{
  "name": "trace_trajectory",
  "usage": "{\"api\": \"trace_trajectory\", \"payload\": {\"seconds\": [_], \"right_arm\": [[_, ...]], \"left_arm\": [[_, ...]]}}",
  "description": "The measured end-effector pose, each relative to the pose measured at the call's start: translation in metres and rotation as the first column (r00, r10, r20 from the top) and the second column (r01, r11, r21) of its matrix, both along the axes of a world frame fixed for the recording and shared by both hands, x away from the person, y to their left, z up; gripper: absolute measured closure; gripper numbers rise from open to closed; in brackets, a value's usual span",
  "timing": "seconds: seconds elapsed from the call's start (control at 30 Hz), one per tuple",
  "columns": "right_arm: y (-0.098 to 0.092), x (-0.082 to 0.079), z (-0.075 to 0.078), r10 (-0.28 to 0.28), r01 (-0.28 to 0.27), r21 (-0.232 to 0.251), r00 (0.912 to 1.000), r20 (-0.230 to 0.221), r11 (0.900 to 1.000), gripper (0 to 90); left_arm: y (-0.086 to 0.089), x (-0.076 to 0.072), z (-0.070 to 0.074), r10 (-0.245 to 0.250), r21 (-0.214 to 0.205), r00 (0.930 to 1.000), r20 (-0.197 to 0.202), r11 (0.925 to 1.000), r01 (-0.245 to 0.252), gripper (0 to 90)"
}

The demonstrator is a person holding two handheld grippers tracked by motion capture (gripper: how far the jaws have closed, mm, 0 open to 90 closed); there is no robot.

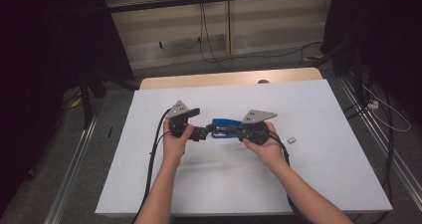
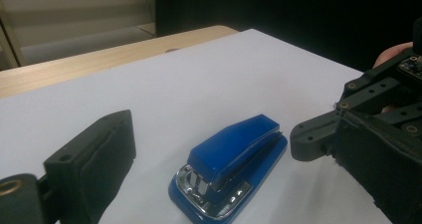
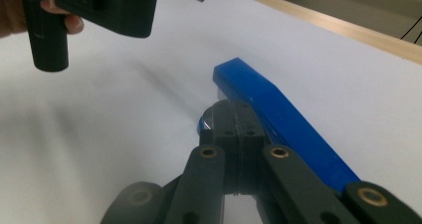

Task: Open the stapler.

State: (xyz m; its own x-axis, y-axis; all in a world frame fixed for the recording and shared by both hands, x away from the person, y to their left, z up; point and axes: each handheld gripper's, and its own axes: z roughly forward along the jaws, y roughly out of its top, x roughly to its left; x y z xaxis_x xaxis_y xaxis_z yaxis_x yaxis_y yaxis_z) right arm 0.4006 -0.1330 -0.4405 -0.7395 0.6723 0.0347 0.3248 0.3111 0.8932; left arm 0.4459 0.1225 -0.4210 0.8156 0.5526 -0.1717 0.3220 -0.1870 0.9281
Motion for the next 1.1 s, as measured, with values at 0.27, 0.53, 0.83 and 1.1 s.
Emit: {"api": "trace_trajectory", "payload": {"seconds": [0.27,0.53,0.83,1.1], "right_arm": [[0.005,0.006,-0.003,-0.003,0.002,-0.035,1.0,-0.009,0.9994,90.0],[0.013,0.01,-0.008,0.005,-0.005,-0.079,1.0,-0.005,0.9969,90.0],[0.022,0.016,-0.014,-0.001,0.0,-0.128,1.0,-0.007,0.9917,90.0],[0.026,0.02,-0.019,-0.004,0.001,-0.158,0.9998,-0.017,0.9874,90.0]], "left_arm": [[0.004,0.001,0.001,0.035,0.038,0.9994,0.003,0.9987,-0.035,7.0],[0.007,0.001,0.0,0.05,0.079,0.9987,0.001,0.9956,-0.05,17.7],[0.007,0.001,-0.003,0.031,0.147,0.9994,-0.018,0.9888,-0.028,46.4],[0.006,0.004,-0.011,0.011,0.19,0.9971,-0.075,0.9819,0.004,73.3]]}}
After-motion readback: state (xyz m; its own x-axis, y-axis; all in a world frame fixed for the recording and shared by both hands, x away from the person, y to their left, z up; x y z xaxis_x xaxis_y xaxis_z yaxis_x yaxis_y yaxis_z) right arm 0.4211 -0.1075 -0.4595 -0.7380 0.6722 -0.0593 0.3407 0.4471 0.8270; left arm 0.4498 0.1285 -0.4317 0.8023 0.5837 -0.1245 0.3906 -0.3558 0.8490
